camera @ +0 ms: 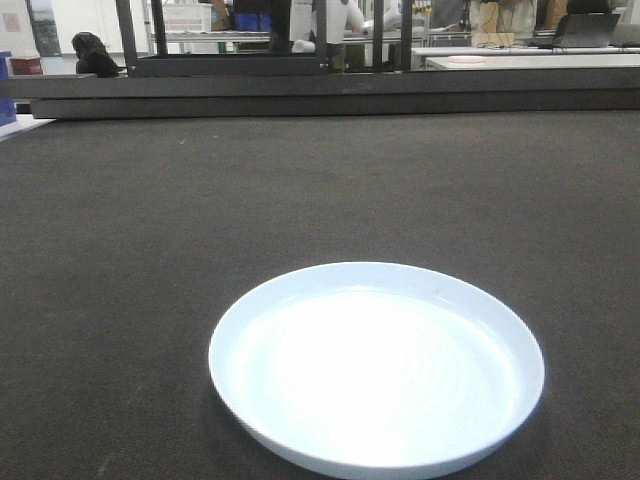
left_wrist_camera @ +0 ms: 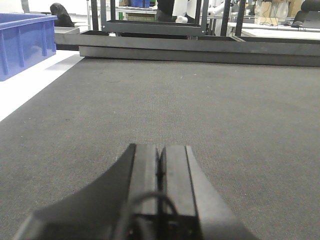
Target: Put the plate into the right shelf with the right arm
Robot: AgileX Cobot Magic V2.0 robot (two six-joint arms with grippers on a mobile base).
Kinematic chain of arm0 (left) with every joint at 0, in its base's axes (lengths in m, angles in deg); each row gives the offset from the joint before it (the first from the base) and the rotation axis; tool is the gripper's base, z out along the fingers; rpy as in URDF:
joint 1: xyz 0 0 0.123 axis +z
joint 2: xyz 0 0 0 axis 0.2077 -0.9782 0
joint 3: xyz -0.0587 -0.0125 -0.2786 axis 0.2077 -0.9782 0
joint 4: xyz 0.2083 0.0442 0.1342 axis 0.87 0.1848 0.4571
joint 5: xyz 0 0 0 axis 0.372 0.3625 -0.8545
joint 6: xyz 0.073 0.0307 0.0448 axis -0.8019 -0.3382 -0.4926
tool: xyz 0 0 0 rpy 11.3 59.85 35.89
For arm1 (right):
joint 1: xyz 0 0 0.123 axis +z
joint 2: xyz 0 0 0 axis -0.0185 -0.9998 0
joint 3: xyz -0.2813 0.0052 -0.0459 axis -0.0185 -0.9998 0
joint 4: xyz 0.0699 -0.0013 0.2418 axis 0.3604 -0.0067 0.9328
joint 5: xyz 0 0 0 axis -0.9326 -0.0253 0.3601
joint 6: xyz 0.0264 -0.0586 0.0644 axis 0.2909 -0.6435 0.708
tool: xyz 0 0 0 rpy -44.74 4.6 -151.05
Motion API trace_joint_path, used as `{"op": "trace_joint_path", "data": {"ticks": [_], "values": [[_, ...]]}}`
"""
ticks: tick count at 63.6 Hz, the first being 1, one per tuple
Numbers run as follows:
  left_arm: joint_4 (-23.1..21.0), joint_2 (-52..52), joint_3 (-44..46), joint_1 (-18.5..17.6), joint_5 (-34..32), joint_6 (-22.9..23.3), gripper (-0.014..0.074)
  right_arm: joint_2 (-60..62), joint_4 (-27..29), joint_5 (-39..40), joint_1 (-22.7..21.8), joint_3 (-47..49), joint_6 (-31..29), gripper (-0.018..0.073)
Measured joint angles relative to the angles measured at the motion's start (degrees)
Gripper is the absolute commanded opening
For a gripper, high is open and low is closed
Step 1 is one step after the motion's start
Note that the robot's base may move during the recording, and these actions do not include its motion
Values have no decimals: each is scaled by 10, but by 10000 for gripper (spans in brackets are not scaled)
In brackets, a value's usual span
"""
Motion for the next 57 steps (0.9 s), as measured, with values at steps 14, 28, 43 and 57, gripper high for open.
{"op": "trace_joint_path", "data": {"ticks": [14,28,43,57], "values": [[0,0,0,0,0,0,-128,0,0,0,0,0,0,55],[0,0,0,0,0,0,-128,0,0,0,0,0,0,55],[0,0,0,0,0,0,-128,0,0,81,0,0,0,55],[0,0,0,0,0,0,-128,0,0,31,0,92,0,55]]}}
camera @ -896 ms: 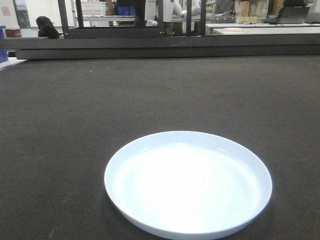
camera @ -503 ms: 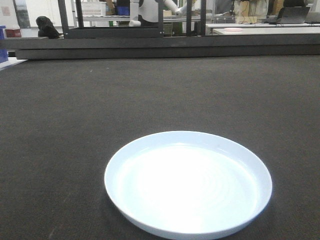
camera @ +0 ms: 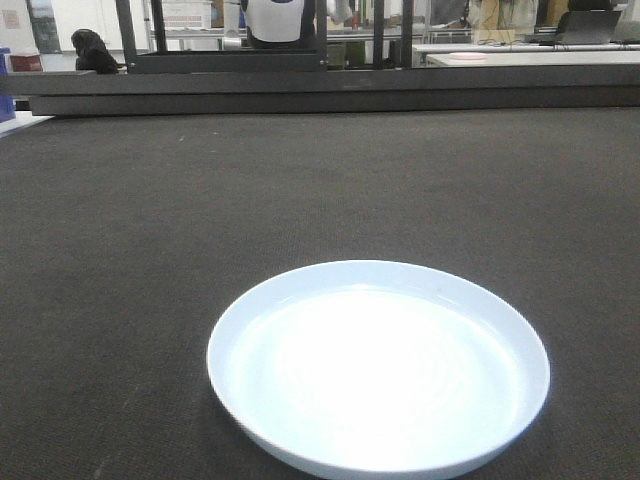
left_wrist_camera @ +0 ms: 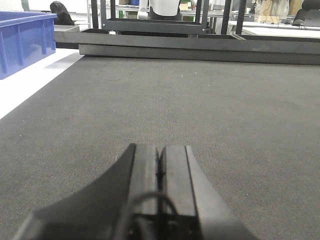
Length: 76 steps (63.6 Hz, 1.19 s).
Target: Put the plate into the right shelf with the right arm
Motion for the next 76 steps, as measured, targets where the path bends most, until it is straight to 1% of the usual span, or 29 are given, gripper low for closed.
{"op": "trace_joint_path", "data": {"ticks": [11,21,28,34,45,51,57,59,62,65,66,73,76], "values": [[0,0,0,0,0,0,-128,-53,8,-134,0,103,0,55],[0,0,0,0,0,0,-128,-148,32,-309,0,173,0,55],[0,0,0,0,0,0,-128,-227,45,-397,0,209,0,55],[0,0,0,0,0,0,-128,-309,47,-449,0,243,0,55],[0,0,0,0,0,0,-128,-444,48,-486,6,291,0,55],[0,0,0,0,0,0,-128,-506,47,-512,27,317,3,58],[0,0,0,0,0,0,-128,-559,47,-529,58,341,33,67],[0,0,0,0,0,0,-128,-571,47,-531,72,348,45,88],[0,0,0,0,0,0,-128,-589,47,-532,91,358,64,149],[0,0,0,0,0,0,-128,-604,47,-533,106,366,86,267],[0,0,0,0,0,0,-128,-608,47,-535,112,370,93,330],[0,0,0,0,0,0,-128,-637,47,-538,151,388,154,654],[0,0,0,0,0,0,-128,-648,47,-540,164,395,172,631]]}}
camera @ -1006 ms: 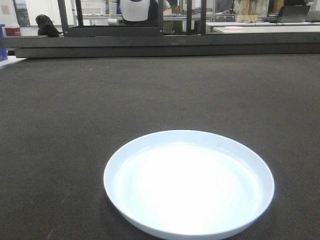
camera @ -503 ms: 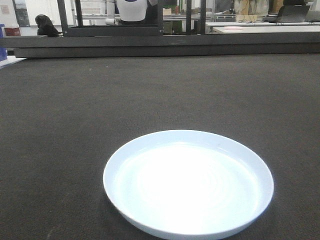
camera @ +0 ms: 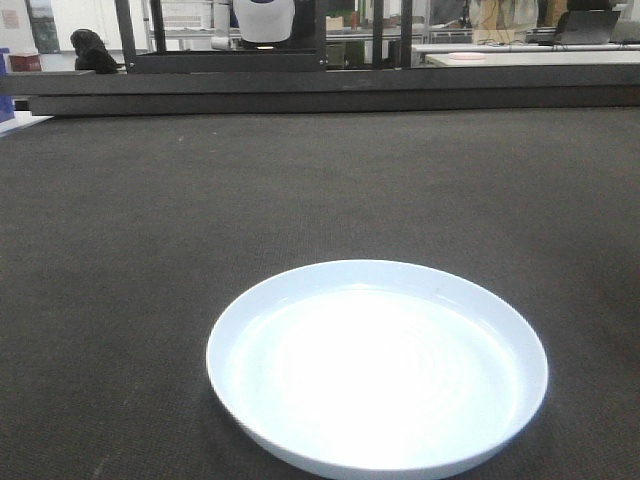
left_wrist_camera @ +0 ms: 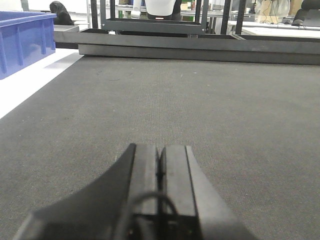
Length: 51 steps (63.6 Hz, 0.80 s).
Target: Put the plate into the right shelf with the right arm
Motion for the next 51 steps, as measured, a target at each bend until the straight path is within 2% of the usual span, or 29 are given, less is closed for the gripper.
{"op": "trace_joint_path", "data": {"ticks": [26,38,51], "values": [[0,0,0,0,0,0,-128,-155,0,-45,114,109,57,620],[0,0,0,0,0,0,-128,-217,0,-51,125,134,62,617],[0,0,0,0,0,0,-128,-237,1,-24,128,114,94,486]]}}
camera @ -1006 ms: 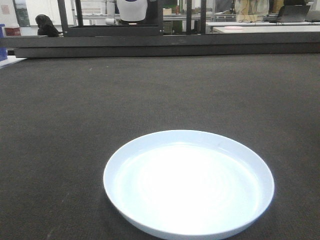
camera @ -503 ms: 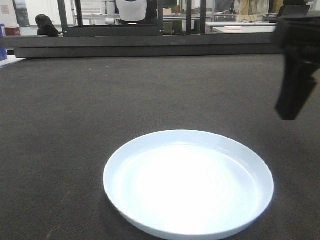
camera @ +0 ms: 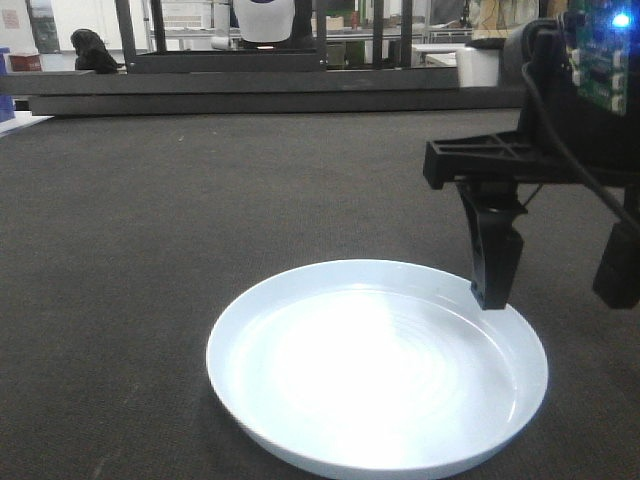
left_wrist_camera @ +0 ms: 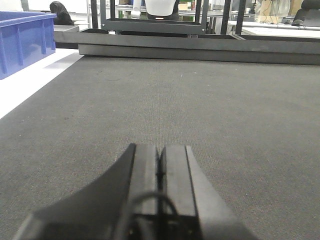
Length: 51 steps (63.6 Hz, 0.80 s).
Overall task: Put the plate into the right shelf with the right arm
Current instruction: 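Lower the right gripper onto the rim of the white plate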
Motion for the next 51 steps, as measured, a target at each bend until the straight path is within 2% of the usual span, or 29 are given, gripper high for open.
{"op": "trace_joint_path", "data": {"ticks": [8,34,39,51], "values": [[0,0,0,0,0,0,-128,-3,1,19,0,-15,7,430],[0,0,0,0,0,0,-128,-43,2,37,25,-21,7,413],[0,0,0,0,0,0,-128,-43,2,38,25,-21,7,341],[0,0,0,0,0,0,-128,-43,7,41,25,-21,8,83]]}}
